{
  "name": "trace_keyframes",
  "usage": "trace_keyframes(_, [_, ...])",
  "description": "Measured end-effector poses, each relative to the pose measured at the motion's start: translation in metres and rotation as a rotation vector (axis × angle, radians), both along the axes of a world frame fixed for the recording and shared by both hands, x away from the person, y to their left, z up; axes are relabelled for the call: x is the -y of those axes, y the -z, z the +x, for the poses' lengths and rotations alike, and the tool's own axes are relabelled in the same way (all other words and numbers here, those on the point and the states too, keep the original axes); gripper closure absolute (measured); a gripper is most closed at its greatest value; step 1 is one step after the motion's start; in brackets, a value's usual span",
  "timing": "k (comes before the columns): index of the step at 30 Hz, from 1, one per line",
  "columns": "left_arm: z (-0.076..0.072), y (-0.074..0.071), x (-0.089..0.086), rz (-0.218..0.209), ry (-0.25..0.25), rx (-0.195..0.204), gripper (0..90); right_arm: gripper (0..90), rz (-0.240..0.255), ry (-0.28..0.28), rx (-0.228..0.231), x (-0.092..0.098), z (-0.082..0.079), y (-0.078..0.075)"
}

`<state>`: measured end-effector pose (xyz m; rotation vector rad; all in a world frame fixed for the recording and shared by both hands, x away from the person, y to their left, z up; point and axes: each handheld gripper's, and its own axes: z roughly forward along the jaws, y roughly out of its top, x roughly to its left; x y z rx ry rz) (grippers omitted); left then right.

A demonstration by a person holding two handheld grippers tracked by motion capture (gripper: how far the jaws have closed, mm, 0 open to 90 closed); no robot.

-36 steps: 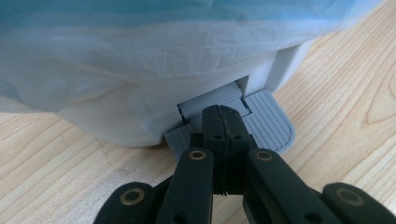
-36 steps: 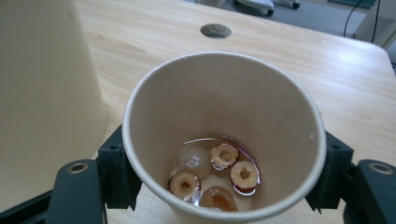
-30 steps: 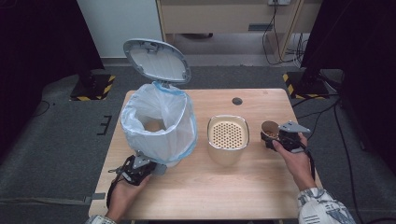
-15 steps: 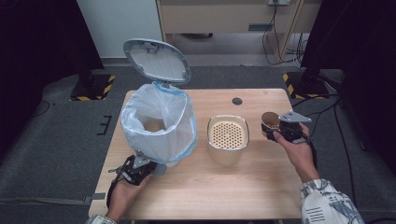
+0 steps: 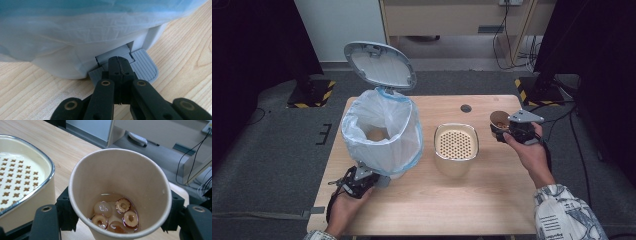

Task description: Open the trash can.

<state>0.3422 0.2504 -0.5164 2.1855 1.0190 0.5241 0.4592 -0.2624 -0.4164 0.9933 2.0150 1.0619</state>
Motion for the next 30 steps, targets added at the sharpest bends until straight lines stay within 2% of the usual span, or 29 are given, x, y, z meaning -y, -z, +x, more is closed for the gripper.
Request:
trace_keyframes(7, [0.000,0.000,0.000,-0.003,-0.001,0.001,90.0,32.6,-0.051,-0.028,0.027,-0.006,0.006,-0.004])
trace_keyframes(9, [0.000,0.000,0.000,-0.002,-0.001,0.001,90.0,32.6,-0.082,-0.038,0.031,-0.006,0.009,-0.005])
trace_keyframes(13, [0.000,0.000,0.000,-0.001,0.000,0.000,90.0,32.7,-0.111,-0.056,0.038,-0.004,0.019,-0.007])
trace_keyframes(23, [0.000,0.000,0.000,-0.003,0.000,0.000,90.0,32.8,-0.119,-0.117,0.085,-0.007,0.039,-0.012])
trace_keyframes(30, [0.000,0.000,0.000,-0.004,-0.001,0.001,90.0,32.7,-0.129,-0.138,0.106,-0.015,0.043,-0.011])
